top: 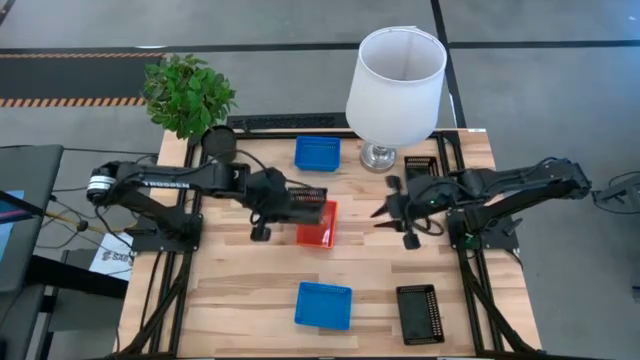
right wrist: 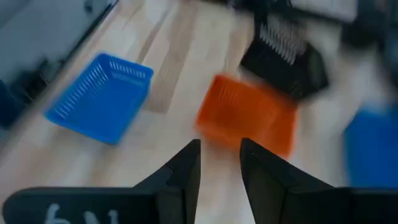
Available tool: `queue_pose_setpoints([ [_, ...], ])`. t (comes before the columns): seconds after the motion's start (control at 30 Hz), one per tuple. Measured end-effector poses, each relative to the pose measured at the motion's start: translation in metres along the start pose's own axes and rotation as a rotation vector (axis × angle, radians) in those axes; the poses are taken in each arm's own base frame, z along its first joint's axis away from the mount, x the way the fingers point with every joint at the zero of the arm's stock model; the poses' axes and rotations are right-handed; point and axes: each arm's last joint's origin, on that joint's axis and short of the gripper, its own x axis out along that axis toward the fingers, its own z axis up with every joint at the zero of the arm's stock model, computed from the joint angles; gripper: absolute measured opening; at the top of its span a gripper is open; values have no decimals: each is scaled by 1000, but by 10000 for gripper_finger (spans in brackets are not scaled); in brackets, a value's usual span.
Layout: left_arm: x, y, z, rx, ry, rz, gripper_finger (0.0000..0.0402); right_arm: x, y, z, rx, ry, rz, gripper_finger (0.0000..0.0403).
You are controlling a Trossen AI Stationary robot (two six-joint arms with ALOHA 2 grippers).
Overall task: Stack baskets by color
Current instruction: Stack the left black bin on top of the top right black bin
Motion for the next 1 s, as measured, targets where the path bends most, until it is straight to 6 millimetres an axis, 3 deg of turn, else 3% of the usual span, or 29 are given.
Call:
queue_pose_setpoints([
  [0.1,5,-6,5,83,-34,-55,0,15,-2,8,-217,-60,-20,133],
  [0.3,5,-11,16,134,-39,-76,0,45,-18,20,-159,-72,-8,135],
  [0.5,1,-9,29,144,-76,-66,0,60,-37,39,-116,-4,105,163],
  [0.7,1,-11,25,151,-41,-94,0,72,-47,62,-259,16,109,210],
  [1.0,-2,-12,27,149,-59,-154,0,114,-49,57,-340,122,219,223],
])
